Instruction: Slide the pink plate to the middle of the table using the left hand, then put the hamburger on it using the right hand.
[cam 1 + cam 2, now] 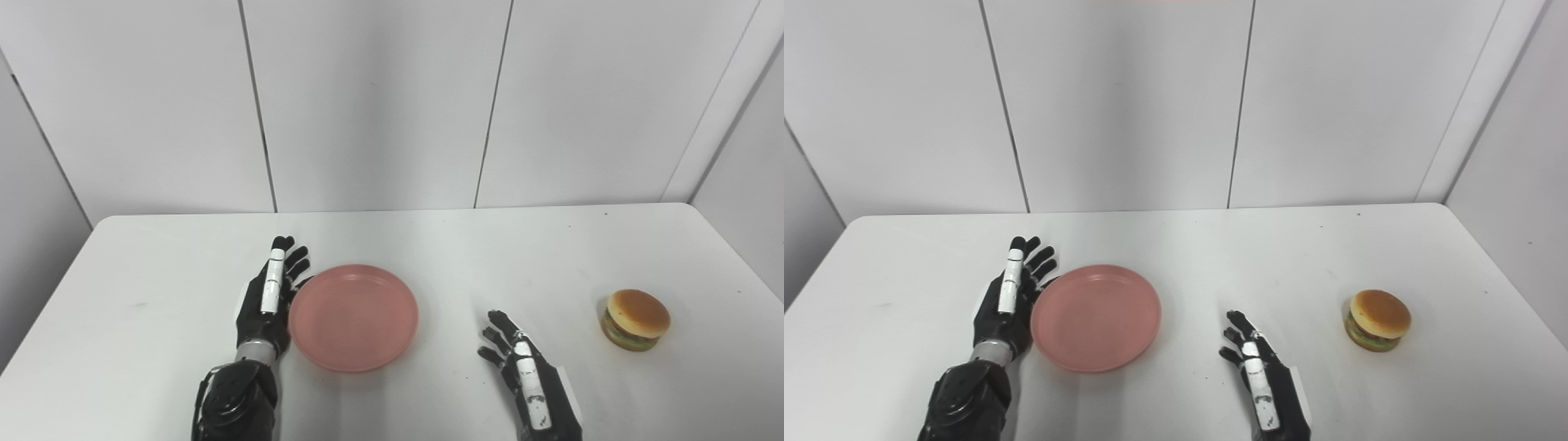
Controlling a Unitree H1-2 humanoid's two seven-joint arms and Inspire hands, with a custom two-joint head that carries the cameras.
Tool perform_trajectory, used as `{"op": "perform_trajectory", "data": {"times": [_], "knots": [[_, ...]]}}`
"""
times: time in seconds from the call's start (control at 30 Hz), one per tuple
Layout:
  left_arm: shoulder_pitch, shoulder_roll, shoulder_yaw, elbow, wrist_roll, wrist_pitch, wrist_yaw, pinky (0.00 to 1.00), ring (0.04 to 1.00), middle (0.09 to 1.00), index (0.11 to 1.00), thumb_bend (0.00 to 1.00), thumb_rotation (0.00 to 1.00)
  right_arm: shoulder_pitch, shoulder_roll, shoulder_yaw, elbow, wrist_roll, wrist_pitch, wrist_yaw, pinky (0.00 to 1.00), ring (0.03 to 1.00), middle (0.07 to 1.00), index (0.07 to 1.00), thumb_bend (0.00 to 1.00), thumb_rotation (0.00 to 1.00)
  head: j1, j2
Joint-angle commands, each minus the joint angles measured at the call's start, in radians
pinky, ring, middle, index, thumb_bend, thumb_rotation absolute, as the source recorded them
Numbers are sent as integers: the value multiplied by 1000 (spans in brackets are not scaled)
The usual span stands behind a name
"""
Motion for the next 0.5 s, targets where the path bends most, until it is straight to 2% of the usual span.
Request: {"op": "perform_trajectory", "data": {"times": [0.0, 0.1, 0.3, 0.33, 0.47], "knots": [[-11, -1, -13, -33, -7, 11, -24, 788, 903, 877, 869, 658, 817, 35, 29, -2, -4, -16, -44, -15, 812, 874, 913, 846, 807, 895, -2, 0], [-12, 2, -8, -34, -4, 17, -27, 777, 902, 870, 855, 653, 800, 35, 27, -6, 2, -37, -70, -25, 811, 873, 920, 865, 779, 909, -7, -1], [-15, -4, 1, -32, -1, 29, -23, 781, 896, 863, 849, 640, 784, 17, 13, -26, -52, -87, -71, -55, 834, 877, 920, 866, 770, 928, -17, 18], [-16, -3, 1, -24, -2, 24, -26, 779, 894, 862, 847, 633, 783, 10, 8, -33, -63, -97, -78, -58, 835, 876, 918, 865, 787, 934, -17, 18], [-21, -4, 5, -6, -7, 13, -36, 790, 900, 866, 835, 627, 780, -23, -46, -55, -91, -192, -116, -65, 821, 868, 884, 881, 730, 988, -26, 19]]}}
